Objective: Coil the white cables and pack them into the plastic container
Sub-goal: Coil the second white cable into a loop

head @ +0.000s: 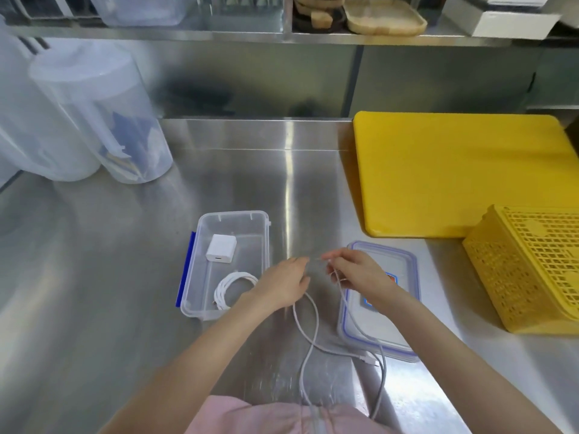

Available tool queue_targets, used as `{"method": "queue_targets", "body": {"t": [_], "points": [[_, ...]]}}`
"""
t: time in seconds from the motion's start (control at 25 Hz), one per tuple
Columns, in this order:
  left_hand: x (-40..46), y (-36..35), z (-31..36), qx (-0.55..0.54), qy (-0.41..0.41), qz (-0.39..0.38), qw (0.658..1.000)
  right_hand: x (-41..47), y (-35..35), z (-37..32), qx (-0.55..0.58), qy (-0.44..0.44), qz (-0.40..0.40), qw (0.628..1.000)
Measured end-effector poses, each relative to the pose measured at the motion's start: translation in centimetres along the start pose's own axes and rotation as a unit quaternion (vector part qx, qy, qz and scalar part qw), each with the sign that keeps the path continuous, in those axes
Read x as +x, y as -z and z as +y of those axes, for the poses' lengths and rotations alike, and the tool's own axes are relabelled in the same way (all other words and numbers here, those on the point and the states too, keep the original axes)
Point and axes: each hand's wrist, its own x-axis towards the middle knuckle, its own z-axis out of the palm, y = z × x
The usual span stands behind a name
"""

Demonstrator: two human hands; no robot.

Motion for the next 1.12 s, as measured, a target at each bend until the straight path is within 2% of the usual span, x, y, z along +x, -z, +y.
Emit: {"method": "queue_targets", "body": {"t": [0.12,0.28,0.48,0.6,0.68,0.76,0.84,0.96,1.0,1.04,1.12], "points": [[-0.2,0.1,0.1,-0.107,0.008,0.051,0.993,-0.4,0.6,-1.7,0.144,0.037,0.03,0.988],[0.4,1.0,0.9,-0.224,0.031,0.187,0.956,-1.1,1.6,-3.9,0.26,0.062,0.01,0.963],[0.2,2.2,0.7,-0.298,0.015,0.133,0.945,-1.6,3.0,-6.1,0.345,0.127,0.01,0.93],[-0.6,2.3,0.8,-0.381,0.027,0.142,0.913,-1.0,4.1,-6.6,0.357,0.169,0.062,0.916],[-0.9,3.0,1.0,-0.433,0.034,0.197,0.879,-0.7,4.0,-6.2,0.325,0.192,0.077,0.923],[-0.8,4.4,1.0,-0.527,0.047,0.257,0.809,-0.4,3.1,-5.3,0.256,0.196,0.097,0.942],[-0.6,5.7,1.2,-0.632,0.062,0.279,0.72,-0.3,2.0,-4.3,0.189,0.168,0.117,0.96],[-0.4,7.2,1.6,-0.793,0.075,0.264,0.545,-0.4,0.3,-3.7,0.124,0.126,0.086,0.98],[-0.4,7.4,1.7,-0.822,0.078,0.26,0.5,-0.4,-0.2,-3.6,0.09,0.118,0.082,0.986],[-0.5,7.5,1.8,-0.84,0.081,0.263,0.468,-0.5,-0.6,-3.5,0.057,0.11,0.086,0.988],[-0.6,7.6,1.9,-0.856,0.083,0.28,0.426,-0.7,-1.6,-3.3,0.017,0.097,0.11,0.989]]}}
